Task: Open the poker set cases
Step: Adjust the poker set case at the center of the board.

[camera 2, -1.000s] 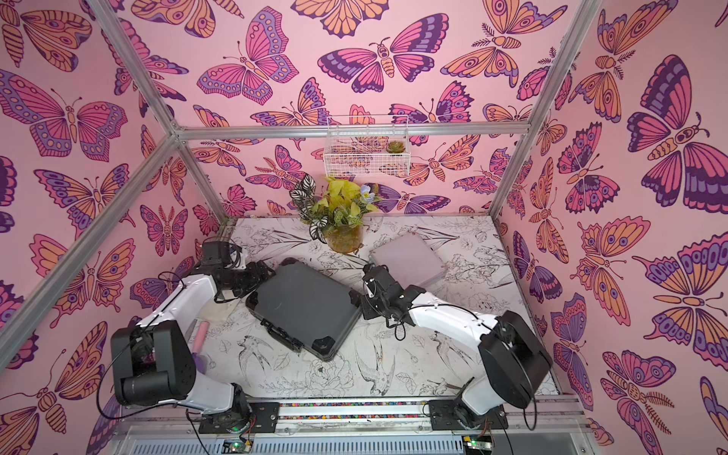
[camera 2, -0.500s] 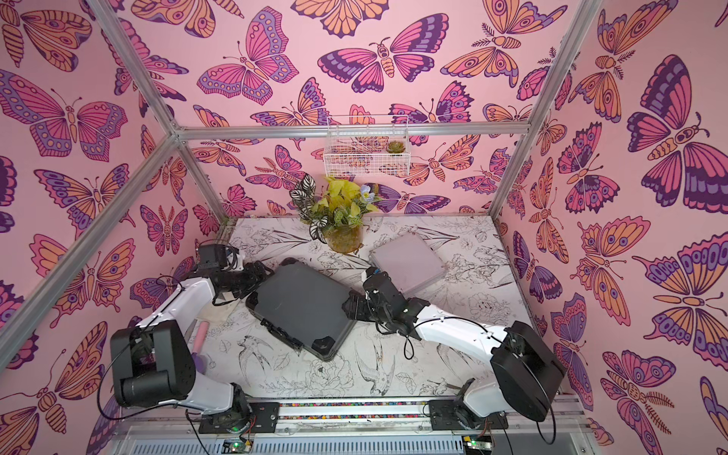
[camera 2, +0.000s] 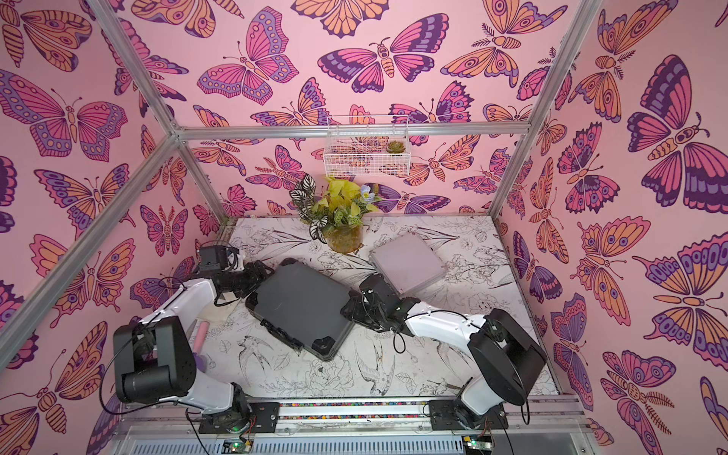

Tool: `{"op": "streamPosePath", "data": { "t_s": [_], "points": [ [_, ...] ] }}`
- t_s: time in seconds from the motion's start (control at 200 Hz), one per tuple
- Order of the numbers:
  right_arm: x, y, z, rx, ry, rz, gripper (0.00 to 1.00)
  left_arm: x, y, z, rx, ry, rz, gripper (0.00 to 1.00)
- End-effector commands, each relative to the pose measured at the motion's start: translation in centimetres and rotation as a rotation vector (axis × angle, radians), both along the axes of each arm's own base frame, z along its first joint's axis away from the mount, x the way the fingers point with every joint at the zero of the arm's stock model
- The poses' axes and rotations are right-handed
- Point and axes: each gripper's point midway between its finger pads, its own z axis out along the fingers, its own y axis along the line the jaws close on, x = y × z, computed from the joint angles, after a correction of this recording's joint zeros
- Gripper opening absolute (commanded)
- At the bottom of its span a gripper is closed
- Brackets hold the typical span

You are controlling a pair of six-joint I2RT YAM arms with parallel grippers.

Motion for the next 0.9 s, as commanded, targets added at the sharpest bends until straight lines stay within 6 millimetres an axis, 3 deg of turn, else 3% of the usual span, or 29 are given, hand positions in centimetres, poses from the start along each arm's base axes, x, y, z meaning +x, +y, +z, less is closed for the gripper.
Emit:
{"op": "streamPosePath", "data": {
  "t_s": [0.0,0.175,0.416,0.891],
  "points": [
    [1.5,2.9,1.4,0.119,-0.005,0.066,0.55,-4.6,-3.1,-3.8,-0.171,0.256,-0.029,0.78],
    [2.2,3.6,1.9,0.204,0.043,0.093,0.52,-4.8,-3.0,-4.3,-0.163,0.271,-0.029,0.76],
    [3.1,4.0,2.2,0.206,0.001,0.122,0.48,-4.8,-2.9,-3.5,-0.151,0.247,-0.026,0.76],
    [4.7,3.3,1.7,0.117,-0.07,0.095,0.41,-5.3,-5.3,-1.6,-0.19,0.188,-0.082,0.76]
  ]
}}
